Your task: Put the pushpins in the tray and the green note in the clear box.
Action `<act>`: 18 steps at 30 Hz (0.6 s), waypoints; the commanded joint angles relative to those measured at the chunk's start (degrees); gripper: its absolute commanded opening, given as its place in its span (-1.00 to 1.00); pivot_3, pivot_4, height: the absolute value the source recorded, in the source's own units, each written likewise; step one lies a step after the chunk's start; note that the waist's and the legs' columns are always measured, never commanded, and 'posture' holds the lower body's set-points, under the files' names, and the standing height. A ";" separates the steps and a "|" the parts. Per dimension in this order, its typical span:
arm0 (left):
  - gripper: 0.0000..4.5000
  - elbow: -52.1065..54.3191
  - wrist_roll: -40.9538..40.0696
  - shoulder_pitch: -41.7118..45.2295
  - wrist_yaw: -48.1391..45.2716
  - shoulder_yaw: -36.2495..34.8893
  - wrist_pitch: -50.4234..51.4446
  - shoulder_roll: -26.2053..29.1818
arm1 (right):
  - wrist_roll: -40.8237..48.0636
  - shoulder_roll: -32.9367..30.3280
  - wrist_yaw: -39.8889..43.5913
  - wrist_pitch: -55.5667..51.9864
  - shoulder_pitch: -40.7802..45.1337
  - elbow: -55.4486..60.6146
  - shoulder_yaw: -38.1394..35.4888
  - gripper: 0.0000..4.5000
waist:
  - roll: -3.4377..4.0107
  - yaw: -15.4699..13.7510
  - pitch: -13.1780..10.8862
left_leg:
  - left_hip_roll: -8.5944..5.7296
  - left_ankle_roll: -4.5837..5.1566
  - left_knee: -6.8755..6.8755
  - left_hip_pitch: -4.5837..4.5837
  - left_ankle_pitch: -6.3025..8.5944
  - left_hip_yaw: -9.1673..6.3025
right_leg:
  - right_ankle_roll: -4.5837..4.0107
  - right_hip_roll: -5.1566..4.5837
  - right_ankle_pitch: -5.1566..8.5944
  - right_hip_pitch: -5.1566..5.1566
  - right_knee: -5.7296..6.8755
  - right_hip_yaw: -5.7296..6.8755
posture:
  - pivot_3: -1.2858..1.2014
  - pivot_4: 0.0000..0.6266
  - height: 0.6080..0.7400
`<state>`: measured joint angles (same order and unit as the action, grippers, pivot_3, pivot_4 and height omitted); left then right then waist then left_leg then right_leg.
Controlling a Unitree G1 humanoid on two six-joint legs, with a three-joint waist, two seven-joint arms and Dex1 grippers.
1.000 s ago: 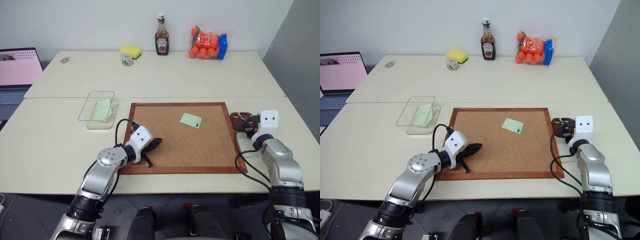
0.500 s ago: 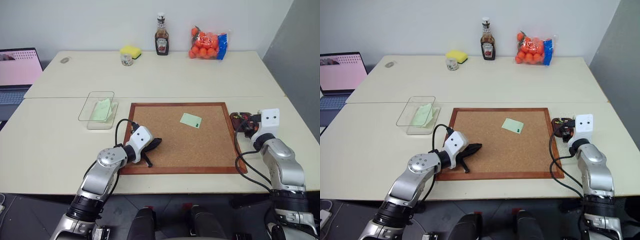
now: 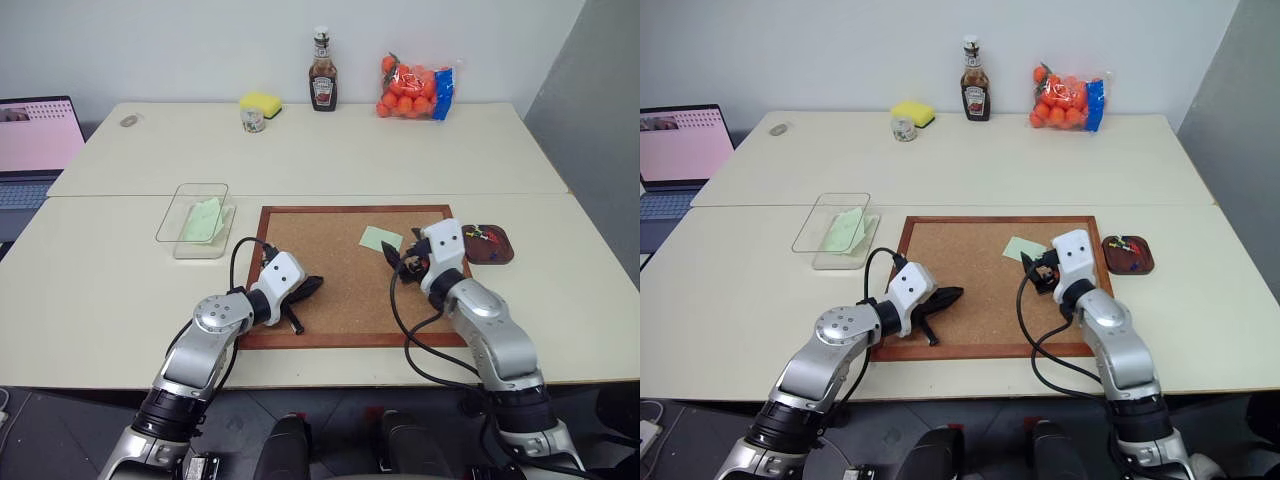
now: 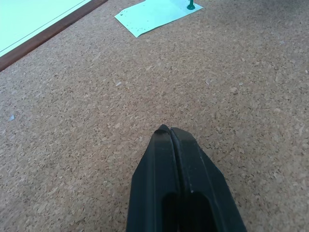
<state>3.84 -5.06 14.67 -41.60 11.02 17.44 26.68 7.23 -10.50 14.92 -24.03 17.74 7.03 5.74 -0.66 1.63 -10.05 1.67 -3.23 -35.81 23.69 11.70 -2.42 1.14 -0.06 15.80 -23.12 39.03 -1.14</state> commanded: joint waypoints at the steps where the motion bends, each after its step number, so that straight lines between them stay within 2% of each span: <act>1: -1.00 -1.80 1.02 -0.97 -1.08 2.13 1.01 0.21 | -1.36 1.21 -0.67 3.21 2.63 -3.93 -0.08 0.64 | 0.00 -0.02 0.00 | -0.01 0.00 0.00 0.01 0.00 0.00 | 0.00 0.00 0.00 0.00 0.00 -0.01 | 0.03 -0.52 1.00; 9: -1.00 -1.24 1.02 -1.42 -1.01 1.97 1.22 0.28 | -3.14 2.66 -1.53 6.69 3.64 -10.29 -0.23 0.64 | 0.00 0.00 0.00 | 0.00 0.00 0.01 0.01 0.00 0.00 | 0.00 -0.01 0.00 -0.01 0.00 -0.01 | 0.03 -0.52 1.00; 12: -1.00 -1.04 0.99 -1.53 -1.00 1.89 1.33 0.34 | -3.53 2.47 -1.29 6.96 3.47 -10.68 -0.12 0.45 | 0.00 0.03 0.00 | 0.00 0.00 0.01 0.00 0.00 0.01 | 0.00 -0.01 0.00 -0.01 0.00 -0.01 | 0.03 -0.52 1.00; 18: -1.00 -1.24 1.09 -1.49 -0.91 1.96 1.12 0.18 | -3.78 2.75 -1.25 7.52 3.66 -11.90 -0.66 -0.05 | 0.00 0.04 0.00 | 0.01 0.00 0.01 0.00 0.00 0.00 | 0.00 0.00 0.00 -0.01 0.00 -0.01 | 0.03 -0.52 1.00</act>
<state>3.85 -4.98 14.55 -41.79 10.90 17.30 26.71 3.50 -7.89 13.66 -17.79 20.34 -5.09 5.74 -0.65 1.68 -10.05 1.67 -3.23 -35.80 23.69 11.70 -2.42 1.14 -0.06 15.80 -23.13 39.03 -1.15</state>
